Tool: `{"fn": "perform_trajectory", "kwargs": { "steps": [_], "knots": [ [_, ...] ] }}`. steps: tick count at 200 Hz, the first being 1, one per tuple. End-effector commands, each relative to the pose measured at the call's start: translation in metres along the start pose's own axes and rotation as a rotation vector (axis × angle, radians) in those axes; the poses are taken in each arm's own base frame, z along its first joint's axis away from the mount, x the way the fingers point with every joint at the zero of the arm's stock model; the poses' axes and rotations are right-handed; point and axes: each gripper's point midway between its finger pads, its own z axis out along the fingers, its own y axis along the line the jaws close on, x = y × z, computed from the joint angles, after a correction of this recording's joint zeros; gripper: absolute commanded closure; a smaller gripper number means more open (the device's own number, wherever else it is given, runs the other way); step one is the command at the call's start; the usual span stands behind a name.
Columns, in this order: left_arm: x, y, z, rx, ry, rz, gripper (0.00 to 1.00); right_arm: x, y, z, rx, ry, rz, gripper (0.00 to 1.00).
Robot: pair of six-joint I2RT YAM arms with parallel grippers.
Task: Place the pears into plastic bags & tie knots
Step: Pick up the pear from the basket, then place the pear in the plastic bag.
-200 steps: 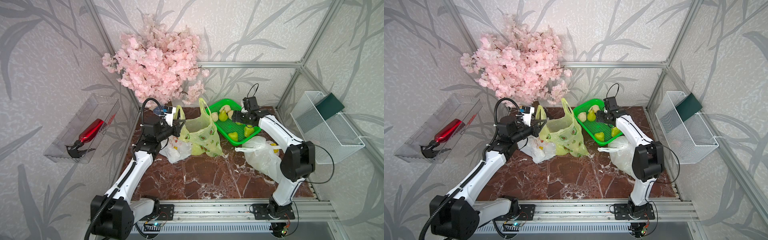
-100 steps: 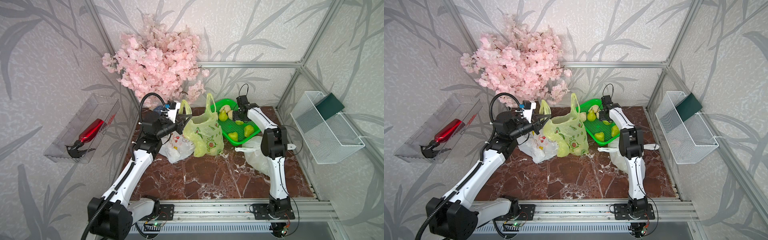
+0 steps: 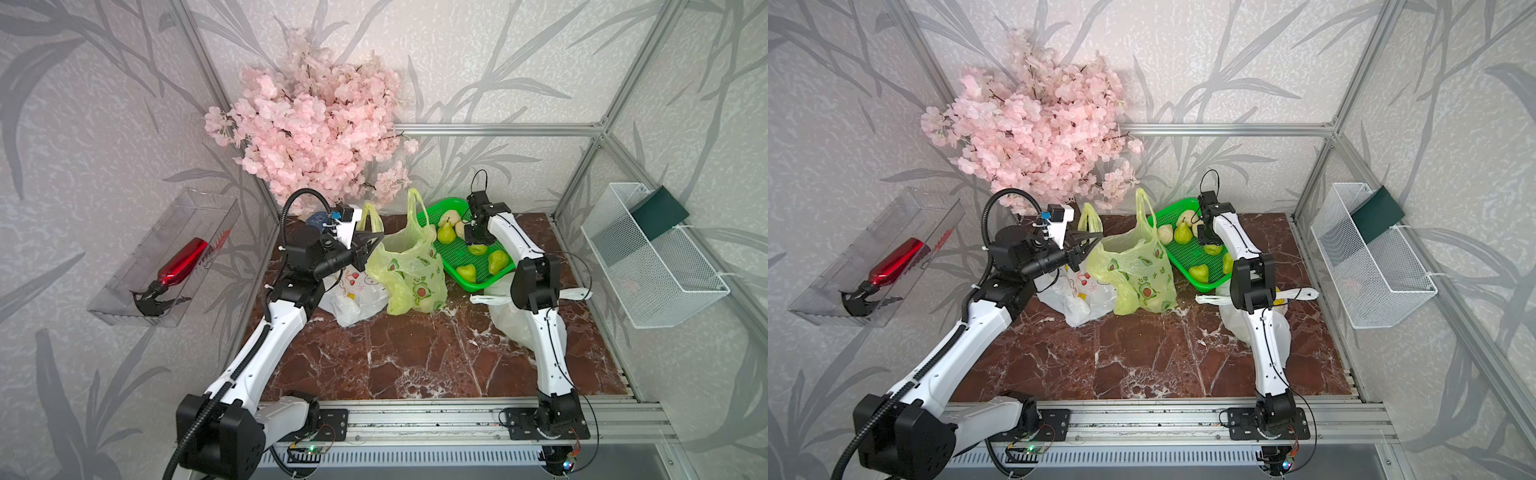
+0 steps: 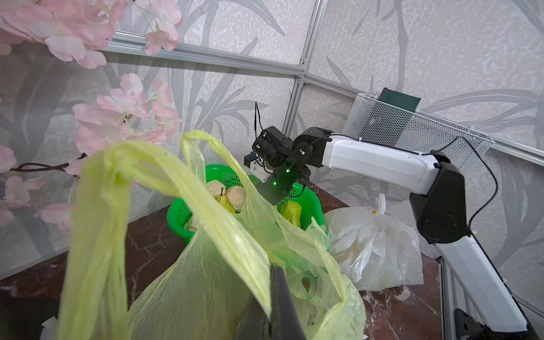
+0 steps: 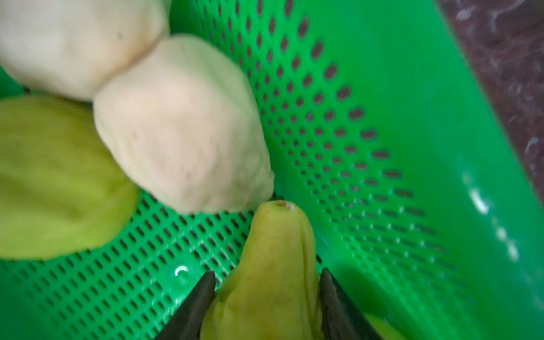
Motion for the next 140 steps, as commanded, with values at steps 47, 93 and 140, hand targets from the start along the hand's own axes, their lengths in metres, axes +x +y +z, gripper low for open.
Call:
{"fn": "perform_trajectory", "kwargs": {
  "steps": [47, 93, 140],
  "knots": [
    [-0.001, -0.005, -0.007, 0.008, -0.003, 0.054, 1.00, -0.002, 0.069, -0.188, -0.420, -0.389, 0.010, 0.76],
    [0.001, -0.006, -0.007, 0.021, 0.003, 0.051, 1.00, -0.001, 0.135, -0.347, -0.710, -0.753, -0.133, 0.80],
    [0.001, -0.008, -0.008, 0.023, -0.008, 0.056, 1.00, 0.032, 0.234, -0.374, -0.903, -0.630, -0.322, 0.82]
  ]
}}
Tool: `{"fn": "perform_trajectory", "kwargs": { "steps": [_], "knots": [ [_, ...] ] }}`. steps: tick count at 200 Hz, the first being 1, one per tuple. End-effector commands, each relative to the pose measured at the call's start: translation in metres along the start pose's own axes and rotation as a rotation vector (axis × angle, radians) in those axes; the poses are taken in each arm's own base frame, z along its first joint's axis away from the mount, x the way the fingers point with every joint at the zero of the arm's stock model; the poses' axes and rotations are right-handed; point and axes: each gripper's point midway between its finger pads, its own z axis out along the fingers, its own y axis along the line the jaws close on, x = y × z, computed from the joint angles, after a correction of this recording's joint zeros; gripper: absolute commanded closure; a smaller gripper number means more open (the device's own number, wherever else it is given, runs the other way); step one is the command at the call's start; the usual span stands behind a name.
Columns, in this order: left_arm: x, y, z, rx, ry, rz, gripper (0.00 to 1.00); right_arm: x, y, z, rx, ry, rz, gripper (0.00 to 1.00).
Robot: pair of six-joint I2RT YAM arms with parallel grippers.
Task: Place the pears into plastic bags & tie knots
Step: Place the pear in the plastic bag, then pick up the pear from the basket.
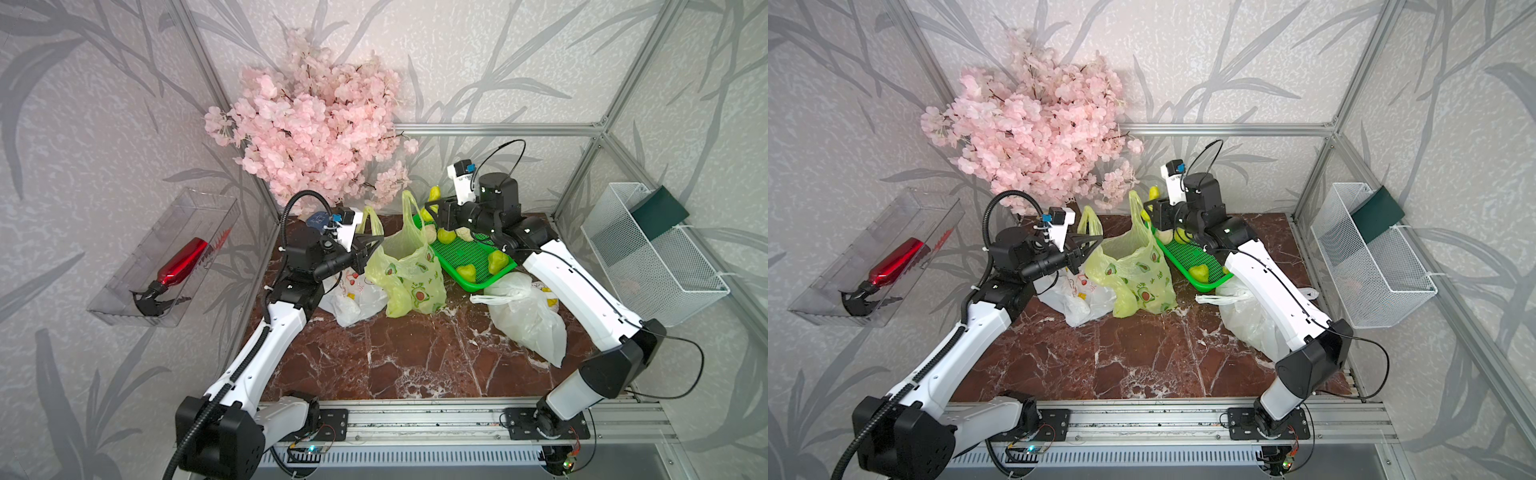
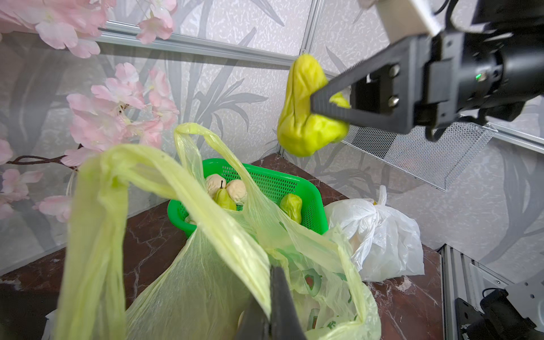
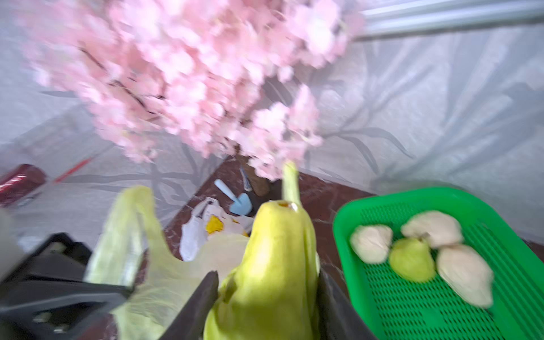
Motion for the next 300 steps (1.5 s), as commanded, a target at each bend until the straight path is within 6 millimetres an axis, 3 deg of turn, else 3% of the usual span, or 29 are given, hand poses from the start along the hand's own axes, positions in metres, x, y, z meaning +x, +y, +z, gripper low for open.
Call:
{"fn": "perform_trajectory", "kwargs": {
  "steps": [1, 10, 43, 79, 101, 121, 136, 145, 176, 202, 218, 234, 251, 263, 284, 300],
  "knots": [
    [-0.007, -0.008, -0.006, 0.022, -0.030, 0.043, 1.00, 0.036, 0.029, 0.034, -0.111, 0.128, 0.013, 0.82],
    [-0.007, -0.007, -0.006, 0.018, -0.034, 0.044, 1.00, 0.054, 0.033, 0.044, -0.126, 0.178, 0.024, 0.82],
    [-0.006, -0.009, -0.010, 0.015, -0.042, 0.058, 1.00, 0.133, 0.021, 0.057, -0.121, 0.392, 0.091, 0.82],
    [0.002, -0.010, -0.008, 0.035, -0.038, 0.040, 1.00, 0.229, -0.023, 0.043, 0.021, 0.678, 0.007, 0.80],
    [0.011, -0.006, -0.004, 0.039, -0.036, 0.031, 1.00, 0.260, -0.039, 0.039, 0.071, 0.781, -0.040, 0.70],
    [0.013, -0.003, -0.001, 0.042, -0.039, 0.026, 1.00, 0.253, -0.027, 0.040, 0.025, 0.771, 0.009, 0.50],
    [0.012, -0.002, 0.000, 0.039, -0.039, 0.025, 1.00, 0.231, -0.011, 0.037, -0.033, 0.731, 0.041, 0.32],
    [0.011, -0.001, 0.001, 0.036, -0.038, 0.027, 1.00, 0.215, -0.004, 0.033, -0.049, 0.703, 0.050, 0.26],
    [0.010, 0.004, 0.003, 0.012, -0.023, 0.024, 1.00, 0.156, -0.003, 0.012, -0.034, 0.542, 0.053, 0.24],
    [0.013, 0.016, 0.005, -0.045, -0.006, 0.010, 1.00, 0.103, -0.019, -0.010, -0.046, 0.327, 0.186, 0.30],
    [0.013, 0.022, 0.005, -0.078, 0.005, -0.001, 1.00, 0.085, -0.043, -0.022, -0.027, 0.209, 0.277, 0.38],
    [0.011, 0.025, 0.006, -0.099, 0.007, -0.014, 1.00, 0.081, -0.067, -0.027, -0.016, 0.148, 0.364, 0.47],
    [0.007, 0.025, 0.005, -0.100, 0.006, -0.010, 1.00, 0.086, -0.084, -0.027, -0.022, 0.131, 0.443, 0.49],
    [0.003, 0.022, 0.004, -0.096, -0.001, -0.003, 1.00, 0.105, -0.117, -0.028, 0.141, 0.179, 0.441, 0.46],
    [-0.003, 0.015, 0.000, -0.079, -0.020, 0.010, 1.00, 0.151, -0.201, -0.048, 0.556, 0.312, 0.354, 0.36],
    [-0.004, 0.009, 0.001, -0.056, -0.019, 0.010, 1.00, 0.177, -0.249, -0.057, 0.705, 0.380, 0.346, 0.32]
  ]
}}
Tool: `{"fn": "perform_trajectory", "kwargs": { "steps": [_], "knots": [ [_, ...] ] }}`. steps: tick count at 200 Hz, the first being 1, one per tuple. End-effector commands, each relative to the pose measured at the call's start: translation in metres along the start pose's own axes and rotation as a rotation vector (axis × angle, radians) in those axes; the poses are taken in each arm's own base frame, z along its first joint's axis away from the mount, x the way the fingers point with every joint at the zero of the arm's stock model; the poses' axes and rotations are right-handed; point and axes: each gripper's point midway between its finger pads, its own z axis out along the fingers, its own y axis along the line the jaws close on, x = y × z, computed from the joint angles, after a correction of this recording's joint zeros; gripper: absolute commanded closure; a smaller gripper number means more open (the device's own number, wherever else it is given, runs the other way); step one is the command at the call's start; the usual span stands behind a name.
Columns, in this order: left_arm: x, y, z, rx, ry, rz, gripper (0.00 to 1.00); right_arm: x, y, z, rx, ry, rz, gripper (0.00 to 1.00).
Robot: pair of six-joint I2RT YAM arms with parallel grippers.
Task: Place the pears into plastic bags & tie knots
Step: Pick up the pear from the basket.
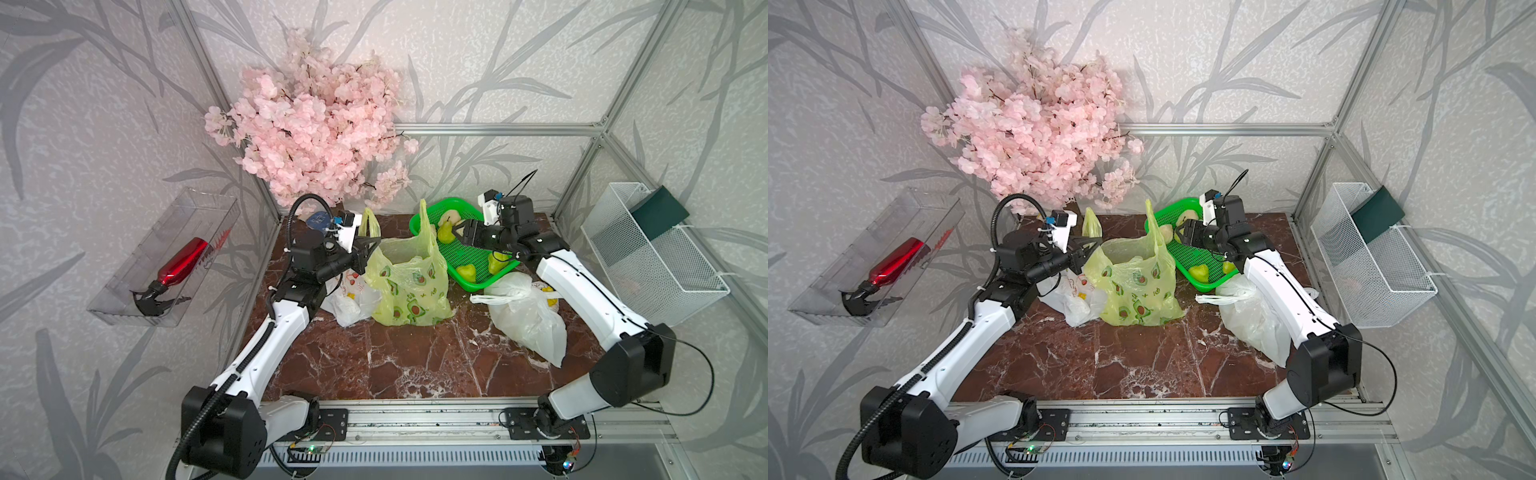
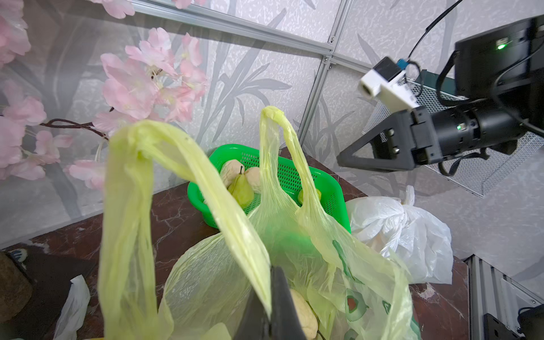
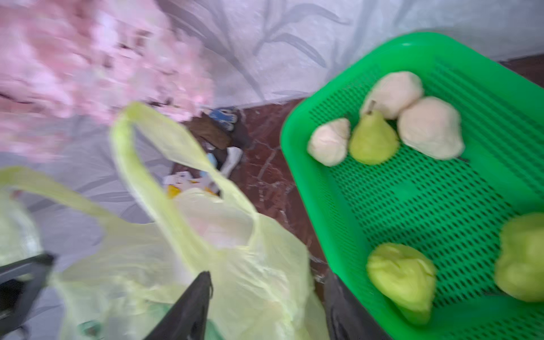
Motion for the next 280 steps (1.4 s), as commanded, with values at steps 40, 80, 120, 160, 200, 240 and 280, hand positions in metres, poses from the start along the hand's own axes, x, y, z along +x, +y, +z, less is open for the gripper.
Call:
{"fn": "perform_trajectory", "kwargs": {
  "steps": [40, 80, 120, 160, 200, 240, 280],
  "knots": [
    [-0.015, -0.015, -0.005, 0.037, -0.026, 0.051, 1.00, 0.023, -0.172, 0.046, 0.646, 0.216, -0.108, 0.26],
    [-0.011, -0.016, -0.003, 0.043, -0.011, 0.048, 1.00, 0.032, -0.198, 0.082, 0.702, 0.331, -0.154, 0.24],
    [-0.010, -0.017, -0.002, 0.047, -0.005, 0.047, 1.00, 0.049, -0.220, 0.100, 0.761, 0.444, -0.169, 0.26],
    [-0.010, -0.016, -0.001, 0.047, -0.006, 0.042, 1.00, 0.066, -0.226, 0.108, 0.764, 0.522, -0.162, 0.31],
    [-0.010, -0.017, -0.002, 0.050, -0.006, 0.043, 1.00, 0.065, -0.224, 0.099, 0.762, 0.532, -0.180, 0.27],
    [-0.012, -0.019, -0.002, 0.057, -0.008, 0.039, 1.00, 0.050, -0.205, 0.105, 0.664, 0.471, -0.168, 0.52],
    [-0.010, -0.016, -0.004, 0.036, 0.002, 0.051, 1.00, 0.000, -0.120, 0.066, 0.474, 0.243, -0.176, 0.59]
  ]
}}
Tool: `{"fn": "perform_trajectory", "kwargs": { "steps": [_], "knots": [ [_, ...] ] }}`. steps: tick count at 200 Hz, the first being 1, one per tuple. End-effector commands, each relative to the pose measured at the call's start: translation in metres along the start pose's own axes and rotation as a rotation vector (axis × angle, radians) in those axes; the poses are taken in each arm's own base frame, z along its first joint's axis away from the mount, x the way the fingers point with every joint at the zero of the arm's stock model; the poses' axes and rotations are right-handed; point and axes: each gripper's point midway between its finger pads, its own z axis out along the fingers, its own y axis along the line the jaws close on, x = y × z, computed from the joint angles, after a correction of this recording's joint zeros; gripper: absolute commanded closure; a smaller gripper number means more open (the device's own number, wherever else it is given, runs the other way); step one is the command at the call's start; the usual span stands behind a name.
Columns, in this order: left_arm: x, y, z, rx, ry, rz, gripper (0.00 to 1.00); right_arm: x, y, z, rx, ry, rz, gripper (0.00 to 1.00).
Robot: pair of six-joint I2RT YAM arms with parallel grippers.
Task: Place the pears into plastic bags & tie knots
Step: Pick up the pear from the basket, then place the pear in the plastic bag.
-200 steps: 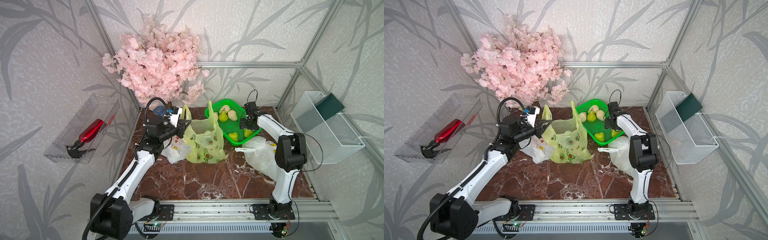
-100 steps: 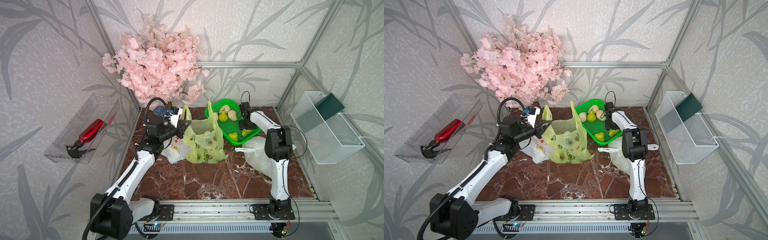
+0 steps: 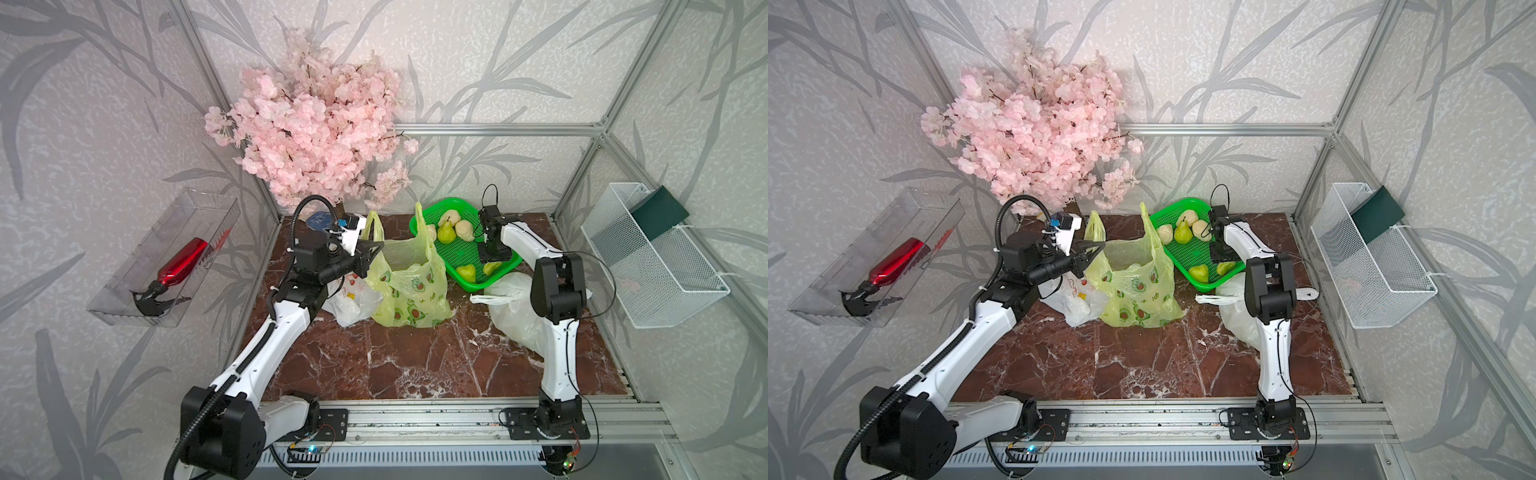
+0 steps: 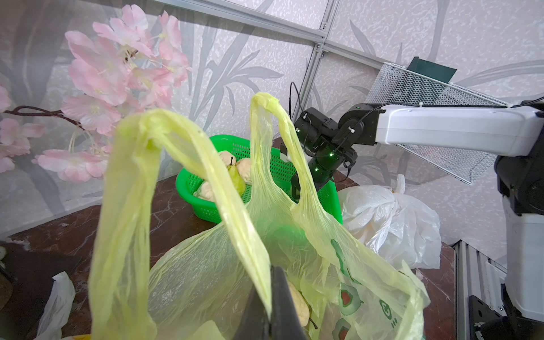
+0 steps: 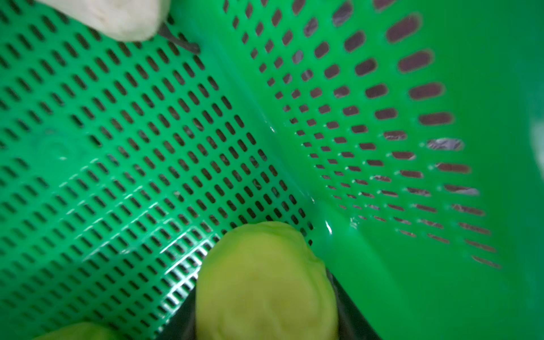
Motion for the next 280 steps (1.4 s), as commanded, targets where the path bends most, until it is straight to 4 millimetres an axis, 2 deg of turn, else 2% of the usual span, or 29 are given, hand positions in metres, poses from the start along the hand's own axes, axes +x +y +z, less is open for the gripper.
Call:
{"fn": "perform_trajectory", "kwargs": {
  "steps": [1, 29, 43, 48, 64, 76, 86, 104, 109, 115, 130, 151, 181, 196, 208, 222, 241, 258, 280],
  "knots": [
    [-0.020, -0.008, -0.006, 0.005, -0.036, 0.052, 1.00, -0.031, 0.029, -0.091, -0.154, -0.216, 0.016, 0.59],
    [-0.025, -0.007, -0.007, -0.003, -0.053, 0.054, 1.00, -0.031, 0.067, -0.172, -0.325, -0.383, -0.013, 0.61],
    [-0.025, -0.007, -0.007, -0.003, -0.053, 0.056, 1.00, -0.029, 0.095, -0.221, -0.439, -0.506, -0.057, 0.61],
    [-0.026, -0.008, -0.008, -0.001, -0.053, 0.057, 1.00, -0.028, 0.102, -0.249, -0.484, -0.571, -0.073, 0.62],
    [-0.026, -0.008, -0.008, -0.002, -0.053, 0.055, 1.00, -0.020, 0.133, -0.308, -0.604, -0.686, -0.140, 0.64],
    [-0.027, -0.009, -0.008, -0.001, -0.059, 0.056, 1.00, -0.012, 0.157, -0.337, -0.668, -0.728, -0.198, 0.65],
    [-0.028, -0.009, -0.008, -0.002, -0.064, 0.054, 1.00, -0.003, 0.182, -0.350, -0.717, -0.729, -0.260, 0.65],
    [-0.030, -0.010, -0.010, 0.001, -0.073, 0.051, 1.00, 0.008, 0.222, -0.352, -0.739, -0.706, -0.353, 0.65],
    [-0.031, -0.010, -0.010, 0.002, -0.076, 0.049, 1.00, 0.010, 0.235, -0.337, -0.735, -0.668, -0.369, 0.65],
    [-0.031, -0.011, -0.010, 0.004, -0.080, 0.048, 1.00, 0.012, 0.245, -0.330, -0.741, -0.645, -0.380, 0.65],
    [-0.031, -0.011, -0.011, 0.004, -0.083, 0.043, 1.00, 0.016, 0.260, -0.303, -0.721, -0.582, -0.396, 0.66],
    [-0.031, -0.011, -0.012, -0.002, -0.084, 0.047, 1.00, 0.034, 0.267, -0.272, -0.690, -0.507, -0.455, 0.66],
    [-0.024, -0.007, -0.008, -0.002, -0.072, 0.048, 1.00, 0.078, 0.274, -0.227, -0.701, -0.340, -0.558, 0.63],
    [-0.023, -0.008, -0.006, 0.017, -0.086, 0.046, 1.00, 0.092, 0.276, -0.205, -0.689, -0.263, -0.589, 0.57],
    [-0.024, -0.007, -0.004, 0.021, -0.099, 0.041, 1.00, 0.098, 0.275, -0.193, -0.670, -0.224, -0.604, 0.47],
    [-0.023, -0.007, -0.003, 0.020, -0.090, 0.039, 1.00, 0.099, 0.273, -0.195, -0.663, -0.196, -0.611, 0.34],
    [-0.020, -0.005, -0.003, 0.011, -0.081, 0.042, 1.00, 0.095, 0.269, -0.217, -0.698, -0.209, -0.602, 0.25],
    [-0.019, -0.003, -0.003, -0.003, -0.073, 0.040, 1.00, 0.086, 0.262, -0.249, -0.763, -0.267, -0.574, 0.19],
    [-0.014, 0.006, -0.003, -0.046, -0.059, 0.023, 1.00, 0.069, 0.245, -0.293, -0.842, -0.381, -0.499, 0.20]
  ]
}}
